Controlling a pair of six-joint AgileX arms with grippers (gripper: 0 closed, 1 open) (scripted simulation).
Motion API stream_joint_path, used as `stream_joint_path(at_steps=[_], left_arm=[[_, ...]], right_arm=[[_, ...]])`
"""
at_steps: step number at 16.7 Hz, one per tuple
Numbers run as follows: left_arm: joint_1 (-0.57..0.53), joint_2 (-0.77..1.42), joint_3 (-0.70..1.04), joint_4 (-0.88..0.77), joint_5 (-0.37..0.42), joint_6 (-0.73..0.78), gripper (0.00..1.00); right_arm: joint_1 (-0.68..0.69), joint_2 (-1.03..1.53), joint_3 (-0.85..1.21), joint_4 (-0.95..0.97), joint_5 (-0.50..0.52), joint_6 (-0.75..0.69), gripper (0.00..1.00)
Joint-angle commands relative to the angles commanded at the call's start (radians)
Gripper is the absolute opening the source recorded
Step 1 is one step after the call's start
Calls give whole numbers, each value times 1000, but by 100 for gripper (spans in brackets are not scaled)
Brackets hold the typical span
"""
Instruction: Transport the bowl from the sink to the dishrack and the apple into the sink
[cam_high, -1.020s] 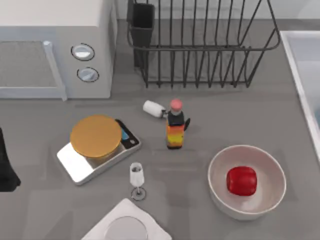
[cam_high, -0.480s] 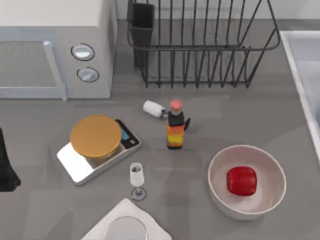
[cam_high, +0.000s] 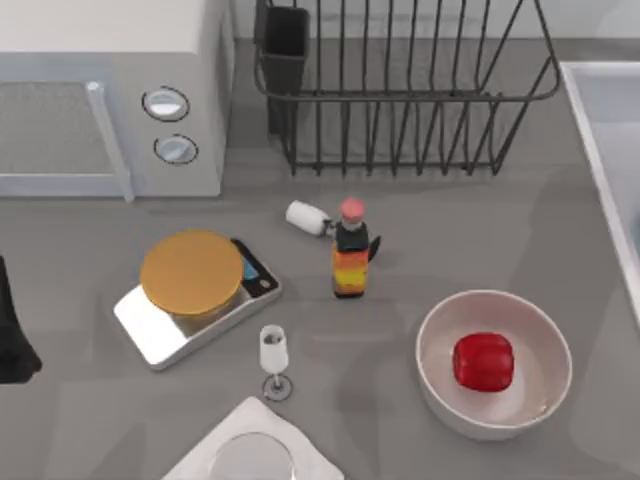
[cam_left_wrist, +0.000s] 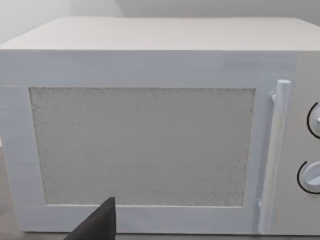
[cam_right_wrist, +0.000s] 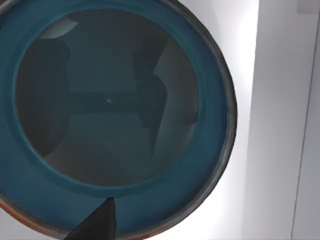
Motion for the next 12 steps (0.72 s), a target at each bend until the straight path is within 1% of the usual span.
stream_joint_path(at_steps=[7,9,12], left_arm=[[0,0,0,0,0,0,100],[0,0,0,0,0,0,100],[0,0,0,0,0,0,100]], right_arm=[[3,21,13,-4,0,-1,100],[1,41,-4,32,0,1,100],[3,96,-56,146,1,3,100]])
